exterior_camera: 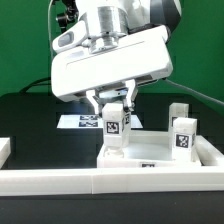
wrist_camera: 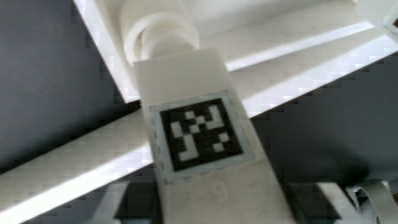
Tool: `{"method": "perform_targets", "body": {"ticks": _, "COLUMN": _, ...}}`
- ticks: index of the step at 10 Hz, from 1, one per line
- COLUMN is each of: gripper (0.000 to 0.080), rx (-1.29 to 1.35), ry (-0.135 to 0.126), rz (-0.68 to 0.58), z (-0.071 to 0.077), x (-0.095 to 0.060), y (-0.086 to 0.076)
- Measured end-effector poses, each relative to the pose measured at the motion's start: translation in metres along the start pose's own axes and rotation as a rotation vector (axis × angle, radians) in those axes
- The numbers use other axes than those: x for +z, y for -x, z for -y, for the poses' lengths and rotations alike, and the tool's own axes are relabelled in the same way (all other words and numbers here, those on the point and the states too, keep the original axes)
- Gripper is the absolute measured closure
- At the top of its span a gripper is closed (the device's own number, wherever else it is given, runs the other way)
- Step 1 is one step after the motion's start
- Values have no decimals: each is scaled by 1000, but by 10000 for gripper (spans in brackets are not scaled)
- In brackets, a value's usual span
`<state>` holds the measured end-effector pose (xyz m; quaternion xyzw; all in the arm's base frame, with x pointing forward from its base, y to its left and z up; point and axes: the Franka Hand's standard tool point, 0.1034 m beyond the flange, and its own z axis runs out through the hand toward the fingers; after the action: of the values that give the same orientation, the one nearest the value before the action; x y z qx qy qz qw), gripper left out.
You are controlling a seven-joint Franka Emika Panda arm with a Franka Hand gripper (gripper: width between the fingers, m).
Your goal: Assemble square table
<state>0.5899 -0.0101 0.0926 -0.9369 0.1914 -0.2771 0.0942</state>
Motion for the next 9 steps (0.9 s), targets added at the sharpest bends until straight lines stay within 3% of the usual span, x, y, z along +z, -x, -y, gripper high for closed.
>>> {"method": "perform_targets", "body": {"ticks": 6, "gripper": 485, "rx": 3, "ry": -5, "rz": 6, "z": 11, "x": 2, "y": 7}}
{"method": "perform_targets", "body": {"ticks": 9, "gripper": 485, "rx": 54, "ry": 14, "rz": -19, "z": 11, "x": 1, "y": 9}}
